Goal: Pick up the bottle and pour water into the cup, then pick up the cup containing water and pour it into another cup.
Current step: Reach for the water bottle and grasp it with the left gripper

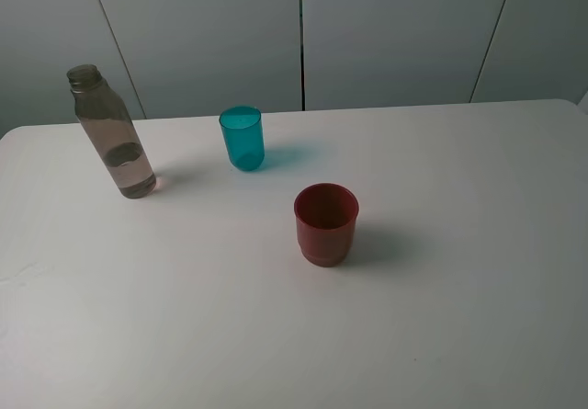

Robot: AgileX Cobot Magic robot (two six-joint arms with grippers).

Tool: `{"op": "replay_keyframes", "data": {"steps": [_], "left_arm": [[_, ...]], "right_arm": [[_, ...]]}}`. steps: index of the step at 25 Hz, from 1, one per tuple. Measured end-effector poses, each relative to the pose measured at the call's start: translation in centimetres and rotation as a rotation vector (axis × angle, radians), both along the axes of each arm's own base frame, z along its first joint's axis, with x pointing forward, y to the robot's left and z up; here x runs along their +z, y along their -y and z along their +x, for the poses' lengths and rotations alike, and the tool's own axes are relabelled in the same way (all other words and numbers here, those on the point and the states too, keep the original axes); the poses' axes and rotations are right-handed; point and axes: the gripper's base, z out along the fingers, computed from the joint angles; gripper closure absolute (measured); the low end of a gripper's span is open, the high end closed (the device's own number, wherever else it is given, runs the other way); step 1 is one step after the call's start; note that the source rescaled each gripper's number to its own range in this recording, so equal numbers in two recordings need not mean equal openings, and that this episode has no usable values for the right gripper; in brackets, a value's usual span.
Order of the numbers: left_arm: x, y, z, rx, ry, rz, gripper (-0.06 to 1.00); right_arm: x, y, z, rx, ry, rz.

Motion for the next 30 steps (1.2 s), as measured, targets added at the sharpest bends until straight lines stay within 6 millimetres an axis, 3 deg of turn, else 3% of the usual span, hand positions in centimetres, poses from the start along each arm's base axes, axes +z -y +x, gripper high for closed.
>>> {"op": "replay_keyframes", "data": {"steps": [16,30], "left_arm": [[-0.03,-0.62,-0.10,0.025,-0.017,0.098,-0.05],[0.47,-0.11,0.22,0.043,0.063,-0.058,-0.05]], "right_arm": [[0.00,0.00,0.00,0.000,0.000,0.000],[0.00,0.00,0.00,0.000,0.000,0.000]]}}
